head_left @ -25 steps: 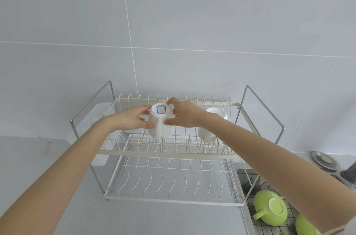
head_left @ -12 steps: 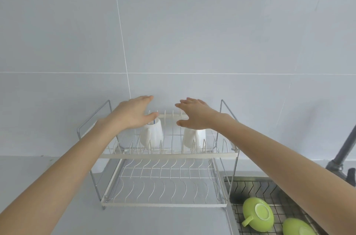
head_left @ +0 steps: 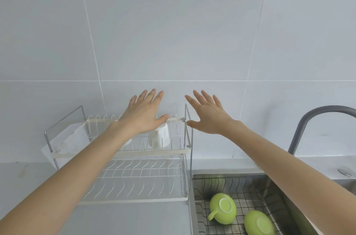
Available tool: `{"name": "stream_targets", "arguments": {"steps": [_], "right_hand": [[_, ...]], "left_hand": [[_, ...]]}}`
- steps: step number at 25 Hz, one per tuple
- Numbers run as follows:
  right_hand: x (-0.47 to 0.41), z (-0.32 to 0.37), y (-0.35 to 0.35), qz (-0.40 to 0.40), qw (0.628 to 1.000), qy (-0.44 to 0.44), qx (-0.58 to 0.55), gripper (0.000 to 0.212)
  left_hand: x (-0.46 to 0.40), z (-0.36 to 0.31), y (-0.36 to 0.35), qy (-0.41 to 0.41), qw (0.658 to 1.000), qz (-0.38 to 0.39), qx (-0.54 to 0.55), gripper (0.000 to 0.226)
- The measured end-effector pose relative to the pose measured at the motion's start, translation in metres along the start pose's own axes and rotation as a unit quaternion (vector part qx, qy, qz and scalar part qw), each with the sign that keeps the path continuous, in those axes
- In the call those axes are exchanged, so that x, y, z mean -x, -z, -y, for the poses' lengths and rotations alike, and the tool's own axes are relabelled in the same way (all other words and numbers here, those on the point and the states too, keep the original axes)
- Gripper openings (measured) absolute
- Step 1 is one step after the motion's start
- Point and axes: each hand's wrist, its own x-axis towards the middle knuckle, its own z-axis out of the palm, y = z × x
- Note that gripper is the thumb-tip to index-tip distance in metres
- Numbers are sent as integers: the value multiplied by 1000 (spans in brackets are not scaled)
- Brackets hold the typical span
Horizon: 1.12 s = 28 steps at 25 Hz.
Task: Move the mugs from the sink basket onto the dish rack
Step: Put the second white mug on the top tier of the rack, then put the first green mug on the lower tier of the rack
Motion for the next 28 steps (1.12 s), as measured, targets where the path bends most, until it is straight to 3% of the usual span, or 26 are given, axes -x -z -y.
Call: {"name": "stream_targets", "arguments": {"steps": [16, 28], "right_hand": [[92, -163, -9, 26, 999, -17, 16, 76], [125, -226, -55, 40, 997, -44, -40, 74]], "left_hand": [[-9, -186, -48, 10, 1000, 7, 12, 78], [-14, -246, -104, 23, 997, 39, 57, 77]]}}
